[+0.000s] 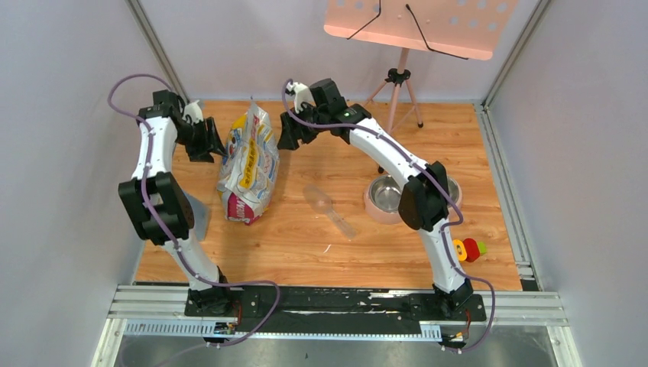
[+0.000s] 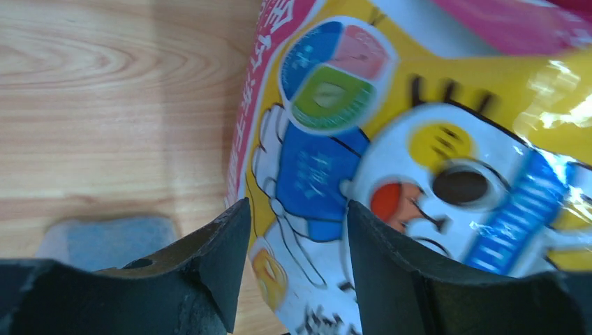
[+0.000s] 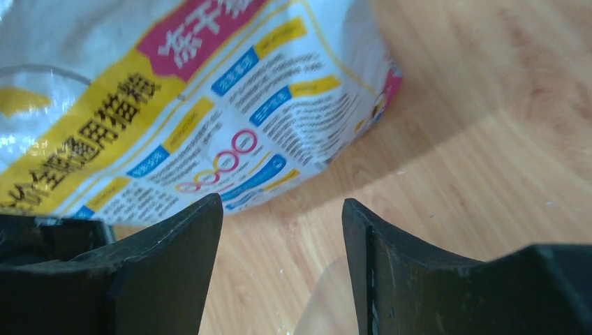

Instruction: Serve the pet food

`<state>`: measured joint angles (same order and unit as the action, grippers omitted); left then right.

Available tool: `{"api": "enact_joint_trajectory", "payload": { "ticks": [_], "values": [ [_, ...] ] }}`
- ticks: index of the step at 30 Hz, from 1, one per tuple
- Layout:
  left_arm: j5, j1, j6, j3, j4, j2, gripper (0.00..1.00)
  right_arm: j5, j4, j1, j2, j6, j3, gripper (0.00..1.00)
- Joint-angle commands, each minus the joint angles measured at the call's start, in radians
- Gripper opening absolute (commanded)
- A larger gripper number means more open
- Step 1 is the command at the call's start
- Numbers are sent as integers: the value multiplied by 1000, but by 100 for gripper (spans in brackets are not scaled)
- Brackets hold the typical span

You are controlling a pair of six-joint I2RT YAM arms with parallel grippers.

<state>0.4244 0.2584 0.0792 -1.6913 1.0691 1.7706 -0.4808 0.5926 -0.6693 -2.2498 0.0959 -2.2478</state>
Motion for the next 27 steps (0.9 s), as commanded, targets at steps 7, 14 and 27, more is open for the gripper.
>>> {"api": "enact_joint_trajectory", "payload": {
  "ticks": [7,14,27],
  "values": [
    [371,10,-168,22,23,124,60,-232,29,17,88,-125,96,63],
    [232,36,-154,-44,23,87,60,-203,29,41,139,-80,49,64],
    [384,34,-40,-295,-2,-86,63,-101,-73,44,177,173,-63,63]
  ]
}}
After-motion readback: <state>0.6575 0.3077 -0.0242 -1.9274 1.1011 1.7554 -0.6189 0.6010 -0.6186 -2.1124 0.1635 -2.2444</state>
